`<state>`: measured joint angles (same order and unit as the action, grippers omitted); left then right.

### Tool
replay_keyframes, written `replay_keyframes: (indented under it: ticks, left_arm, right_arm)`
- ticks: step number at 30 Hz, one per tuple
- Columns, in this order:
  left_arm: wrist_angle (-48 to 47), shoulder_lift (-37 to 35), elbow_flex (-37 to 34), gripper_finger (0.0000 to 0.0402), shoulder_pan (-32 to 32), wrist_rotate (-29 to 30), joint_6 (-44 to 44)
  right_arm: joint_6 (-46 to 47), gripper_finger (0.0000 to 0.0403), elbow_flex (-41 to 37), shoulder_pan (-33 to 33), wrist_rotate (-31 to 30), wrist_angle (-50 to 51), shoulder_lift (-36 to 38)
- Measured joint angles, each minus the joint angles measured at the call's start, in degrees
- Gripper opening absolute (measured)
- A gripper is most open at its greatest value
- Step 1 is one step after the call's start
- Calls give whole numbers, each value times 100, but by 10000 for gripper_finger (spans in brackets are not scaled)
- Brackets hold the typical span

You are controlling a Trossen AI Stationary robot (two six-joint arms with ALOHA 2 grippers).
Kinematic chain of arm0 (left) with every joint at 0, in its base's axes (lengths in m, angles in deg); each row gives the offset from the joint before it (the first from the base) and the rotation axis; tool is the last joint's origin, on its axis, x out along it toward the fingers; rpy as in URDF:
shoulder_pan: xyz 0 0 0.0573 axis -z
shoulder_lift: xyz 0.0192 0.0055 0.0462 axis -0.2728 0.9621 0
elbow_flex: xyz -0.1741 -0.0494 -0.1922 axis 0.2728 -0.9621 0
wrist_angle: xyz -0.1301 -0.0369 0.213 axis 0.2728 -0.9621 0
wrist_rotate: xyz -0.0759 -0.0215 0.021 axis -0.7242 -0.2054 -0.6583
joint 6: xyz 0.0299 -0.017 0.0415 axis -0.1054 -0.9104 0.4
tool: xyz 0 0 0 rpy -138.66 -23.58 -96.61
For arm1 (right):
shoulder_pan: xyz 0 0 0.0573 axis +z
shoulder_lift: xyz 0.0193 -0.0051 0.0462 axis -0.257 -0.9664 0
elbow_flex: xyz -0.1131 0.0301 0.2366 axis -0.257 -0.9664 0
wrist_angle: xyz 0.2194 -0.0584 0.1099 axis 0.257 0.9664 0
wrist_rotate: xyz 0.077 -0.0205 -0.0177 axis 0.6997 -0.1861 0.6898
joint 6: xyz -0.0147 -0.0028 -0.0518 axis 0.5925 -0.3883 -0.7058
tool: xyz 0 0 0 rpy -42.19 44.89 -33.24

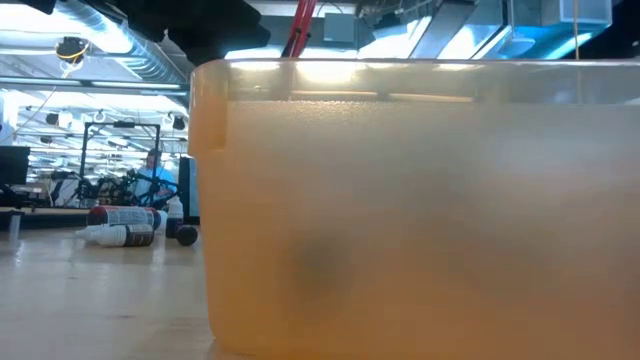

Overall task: Pick & Place food coloring
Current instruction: Put the bottom small black food coloring bottle into the orange bin

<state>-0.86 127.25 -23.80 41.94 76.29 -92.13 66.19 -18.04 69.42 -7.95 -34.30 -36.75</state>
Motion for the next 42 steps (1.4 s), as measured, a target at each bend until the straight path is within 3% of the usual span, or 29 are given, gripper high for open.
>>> replay_keyframes:
  ticks: [21, 28, 34, 42]
  left_arm:
    - [-4, 4, 0, 100, 0, 0, -13]
    - [-5, 4, 0, 100, 0, 0, -6]
    - [-129, 4, 0, 100, 0, 0, 0]
    - [-308, 7, 0, 100, 0, -50, -2]
  right_arm:
    - [-297, 56, 0, -4, -65, -27, -48]
    - [-450, 53, 360, -267, -197, 592, 349]
    - [-943, 53, 1142, -938, -64, 1395, 437]
    - [-1871, 53, 1641, -1616, 153, 1266, 426]
